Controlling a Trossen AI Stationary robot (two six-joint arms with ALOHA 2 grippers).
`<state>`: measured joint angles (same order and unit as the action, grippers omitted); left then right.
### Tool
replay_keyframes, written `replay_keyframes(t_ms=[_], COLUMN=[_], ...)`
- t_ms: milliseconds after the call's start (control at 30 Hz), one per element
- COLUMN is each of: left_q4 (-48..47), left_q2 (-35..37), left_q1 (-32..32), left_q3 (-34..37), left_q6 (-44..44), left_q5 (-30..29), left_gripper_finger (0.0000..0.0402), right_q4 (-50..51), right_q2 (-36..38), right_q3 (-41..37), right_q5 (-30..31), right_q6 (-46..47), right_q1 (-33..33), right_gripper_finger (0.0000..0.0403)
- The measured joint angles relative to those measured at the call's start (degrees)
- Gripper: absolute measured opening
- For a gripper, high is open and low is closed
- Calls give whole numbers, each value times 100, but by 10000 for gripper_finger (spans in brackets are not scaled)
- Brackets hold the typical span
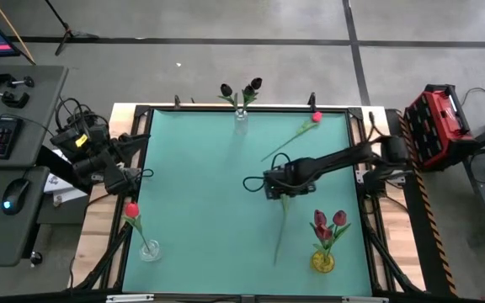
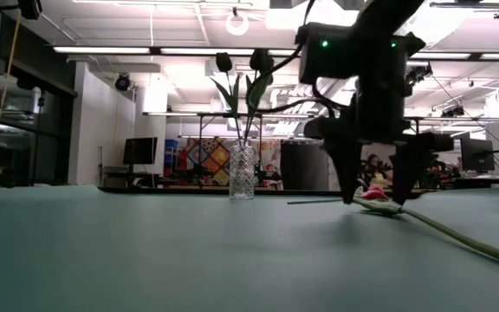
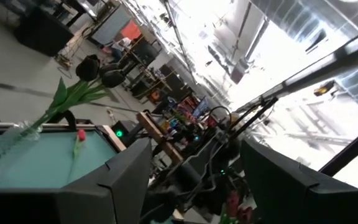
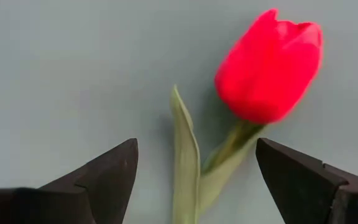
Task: Sort flowers into vase by color
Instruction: Put the bottom red tulip into the bottom transparent vase
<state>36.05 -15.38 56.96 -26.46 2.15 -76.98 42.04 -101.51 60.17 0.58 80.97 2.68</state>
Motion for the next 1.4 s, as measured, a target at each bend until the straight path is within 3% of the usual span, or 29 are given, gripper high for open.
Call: replay_keyframes(t_ms=[300,400,500,667,733,833,967,1033,1167,1267,1400], left_q4=[-17,-20,-11,2,2,17,24,26,28,34,67], left_q2=[-43,-101,-175,-240,-240,-240,-240,-240,-239,-221,-219], left_q1=[0,1,1,1,1,1,1,1,1,1,1], left_q3=[0,0,0,0,0,0,0,0,0,0,0], left_q6=[599,677,726,728,726,728,726,726,727,723,676], left_q5=[239,327,335,338,356,495,1003,1210,1282,1280,1266], left_gripper_finger=[234,234,234,234,234,234,234,234,234,234,234], right_q4=[36,30,53,38,-250,-1290,-3635,-4998,-7039,-7585,-7572], right_q2=[-431,-440,-444,-505,-519,-490,-494,-490,-515,-602,-1075], right_q3=[93,84,105,447,663,967,1286,1398,1724,2228,3308], right_q5=[421,673,712,984,1178,1604,2394,2707,2760,2475,1900], right_q6=[294,418,445,353,59,-414,-1372,-2182,-4046,-5064,-6044], right_q1=[290,445,566,794,852,841,822,831,890,978,1122], right_gripper_finger=[311,284,220,47,15,23,5,7,3,3,2])
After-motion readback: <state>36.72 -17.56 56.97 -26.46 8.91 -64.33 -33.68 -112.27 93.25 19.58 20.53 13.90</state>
